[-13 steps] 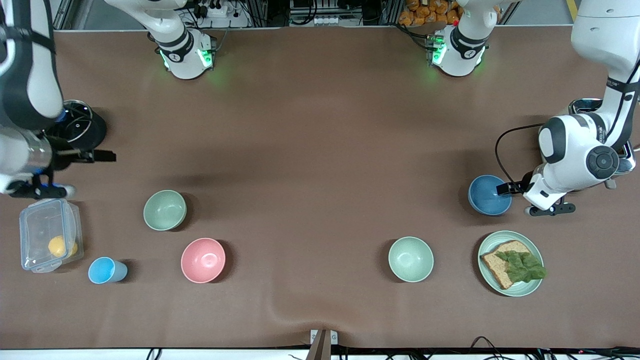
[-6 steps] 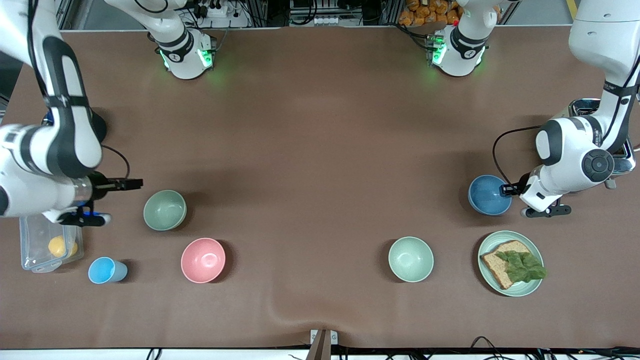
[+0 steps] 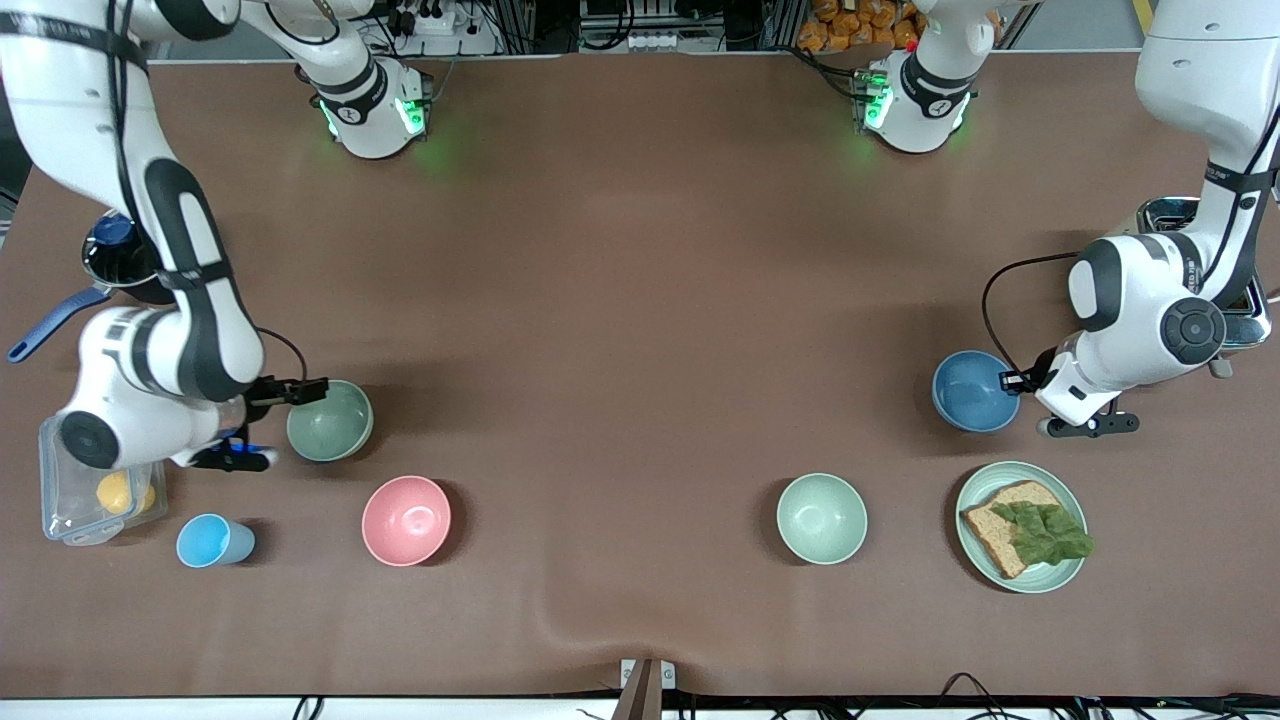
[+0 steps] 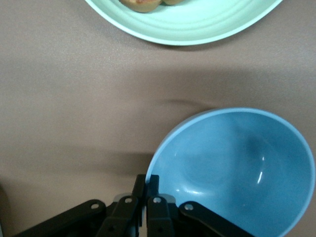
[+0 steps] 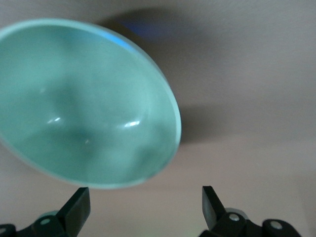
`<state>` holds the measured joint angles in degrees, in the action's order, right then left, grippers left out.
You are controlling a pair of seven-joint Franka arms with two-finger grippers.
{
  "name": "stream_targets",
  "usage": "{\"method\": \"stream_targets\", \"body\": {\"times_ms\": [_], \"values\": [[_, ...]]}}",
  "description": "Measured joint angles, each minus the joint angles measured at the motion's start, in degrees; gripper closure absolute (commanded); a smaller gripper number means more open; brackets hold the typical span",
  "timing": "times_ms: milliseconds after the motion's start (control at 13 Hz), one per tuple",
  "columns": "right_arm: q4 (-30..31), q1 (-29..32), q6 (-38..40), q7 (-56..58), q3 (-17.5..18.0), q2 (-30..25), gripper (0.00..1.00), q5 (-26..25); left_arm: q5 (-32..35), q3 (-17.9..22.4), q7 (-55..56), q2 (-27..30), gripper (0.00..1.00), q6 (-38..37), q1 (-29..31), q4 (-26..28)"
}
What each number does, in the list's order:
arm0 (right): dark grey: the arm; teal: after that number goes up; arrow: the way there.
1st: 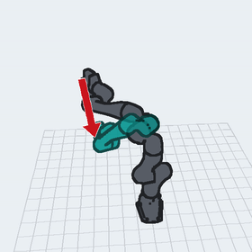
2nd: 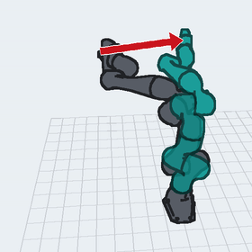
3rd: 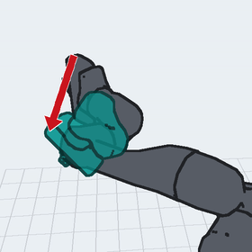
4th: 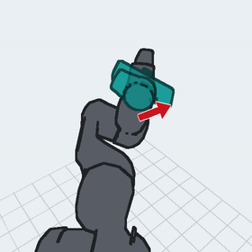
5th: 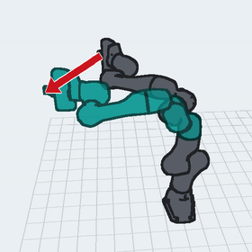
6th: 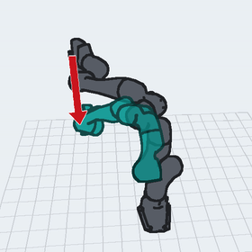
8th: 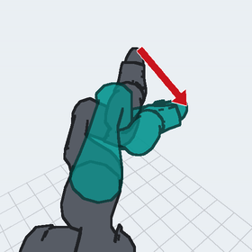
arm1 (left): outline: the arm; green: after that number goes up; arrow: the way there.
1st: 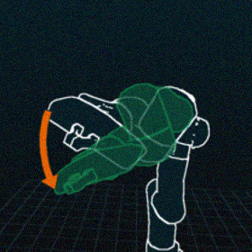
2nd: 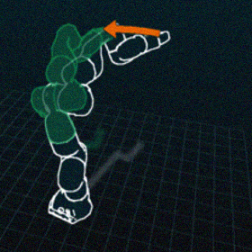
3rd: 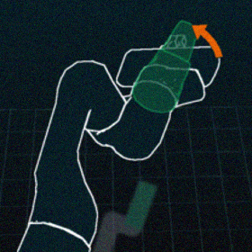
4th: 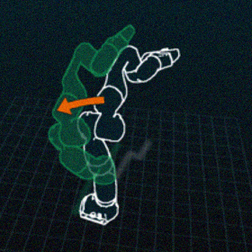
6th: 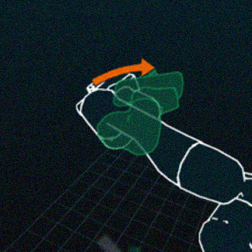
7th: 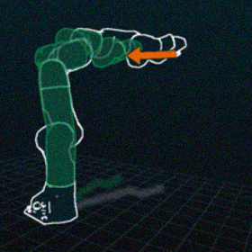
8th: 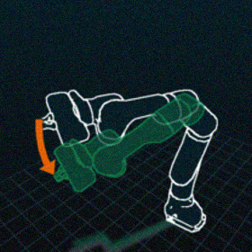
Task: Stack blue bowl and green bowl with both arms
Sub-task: 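Lift the blue bowl with the left gripper while the right gripper grasps the green bowl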
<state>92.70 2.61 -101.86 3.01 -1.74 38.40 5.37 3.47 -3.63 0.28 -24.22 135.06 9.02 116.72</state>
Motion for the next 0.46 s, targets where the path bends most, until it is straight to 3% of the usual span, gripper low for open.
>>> {"method": "stream_targets", "body": {"times_ms": [77,231,308,385,462], "values": [[-0.03,-0.02,-0.65,0.0,0.05,0.88,0.1,0.17,0.0,-0.06,0.0,-0.01,1.0,0.03,0.0,-0.09],[-0.08,-0.04,-1.84,0.0,0.2,1.59,0.65,0.41,0.0,-0.92,-0.01,0.03,1.0,-0.16,0.09,-0.87],[-0.1,-0.04,-2.03,0.0,0.26,1.72,0.86,0.5,0.0,-2.16,0.14,0.2,1.0,-0.91,0.15,-1.65],[-0.11,-0.04,-2.17,0.0,0.29,1.81,1.0,0.56,-0.08,-3.57,0.96,0.64,1.0,-2.57,0.11,-2.74],[-0.13,-0.04,-2.44,0.0,0.3,1.89,1.0,0.59,-0.13,-5.14,2.38,1.43,1.0,-5.07,0.07,-4.06]]}}
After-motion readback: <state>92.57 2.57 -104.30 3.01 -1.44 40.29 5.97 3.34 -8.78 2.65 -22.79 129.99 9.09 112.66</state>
